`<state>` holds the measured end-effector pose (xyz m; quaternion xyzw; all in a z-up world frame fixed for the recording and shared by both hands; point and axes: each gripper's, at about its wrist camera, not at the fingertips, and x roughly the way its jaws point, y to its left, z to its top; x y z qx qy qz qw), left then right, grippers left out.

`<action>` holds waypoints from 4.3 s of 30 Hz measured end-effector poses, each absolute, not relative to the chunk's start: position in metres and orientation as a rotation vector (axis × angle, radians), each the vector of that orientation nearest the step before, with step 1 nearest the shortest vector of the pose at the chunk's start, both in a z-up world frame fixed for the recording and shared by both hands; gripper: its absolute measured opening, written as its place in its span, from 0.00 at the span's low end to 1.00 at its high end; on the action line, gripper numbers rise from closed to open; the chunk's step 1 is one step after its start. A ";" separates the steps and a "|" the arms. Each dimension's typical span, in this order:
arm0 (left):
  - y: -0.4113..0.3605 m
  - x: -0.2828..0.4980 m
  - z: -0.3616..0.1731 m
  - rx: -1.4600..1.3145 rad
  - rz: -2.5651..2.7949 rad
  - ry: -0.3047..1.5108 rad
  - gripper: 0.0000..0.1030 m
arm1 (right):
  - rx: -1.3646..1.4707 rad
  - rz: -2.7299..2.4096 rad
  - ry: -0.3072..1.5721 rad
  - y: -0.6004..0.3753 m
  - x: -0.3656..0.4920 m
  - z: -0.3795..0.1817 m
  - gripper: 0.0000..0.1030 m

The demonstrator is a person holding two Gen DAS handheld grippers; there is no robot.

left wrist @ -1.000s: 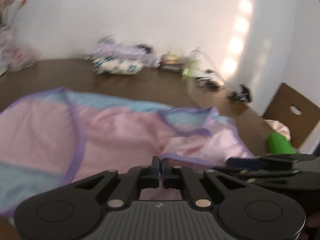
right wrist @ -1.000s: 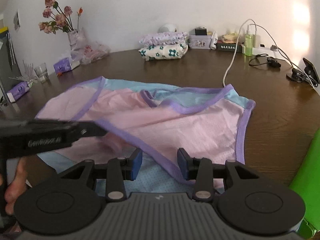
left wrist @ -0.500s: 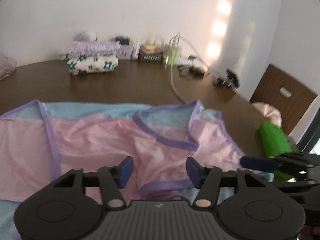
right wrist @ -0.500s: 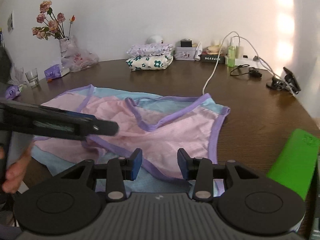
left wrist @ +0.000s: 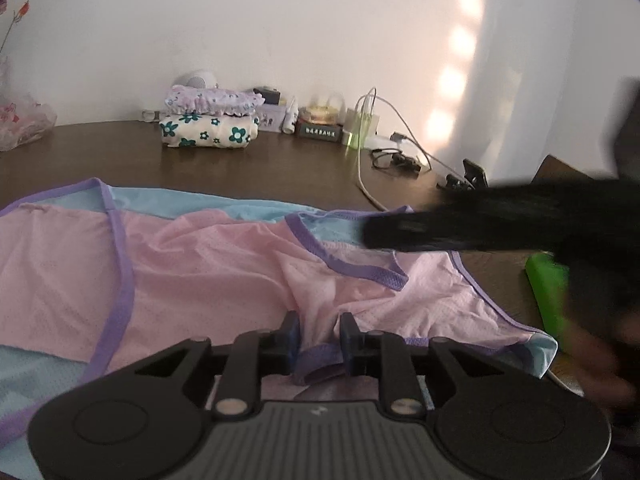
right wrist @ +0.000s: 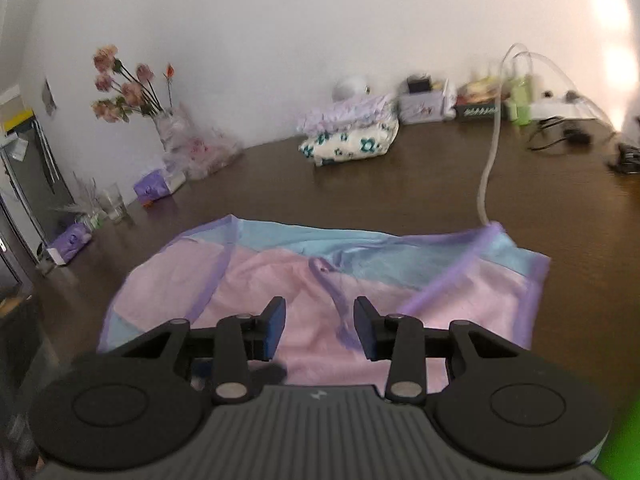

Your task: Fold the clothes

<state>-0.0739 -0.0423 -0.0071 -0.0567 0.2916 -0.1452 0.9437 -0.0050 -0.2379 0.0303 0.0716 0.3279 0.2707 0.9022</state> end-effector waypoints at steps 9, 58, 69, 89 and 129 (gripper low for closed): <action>-0.034 -0.074 -0.009 -0.137 -0.352 0.578 0.27 | 0.290 0.656 0.825 -0.221 0.043 0.016 0.01; 0.150 -0.142 0.000 0.050 -0.549 0.615 0.03 | -0.284 0.793 0.645 -0.215 -0.136 0.007 0.06; 0.160 -0.142 -0.003 0.018 -0.577 0.582 0.25 | -0.249 0.792 0.620 -0.218 -0.130 0.002 0.07; 0.178 -0.027 0.037 0.134 -0.523 0.600 0.36 | -0.272 0.505 0.558 -0.225 -0.025 0.050 0.48; 0.217 -0.056 0.019 -0.036 -0.292 0.579 0.47 | -0.035 0.362 0.498 -0.256 -0.082 0.035 0.46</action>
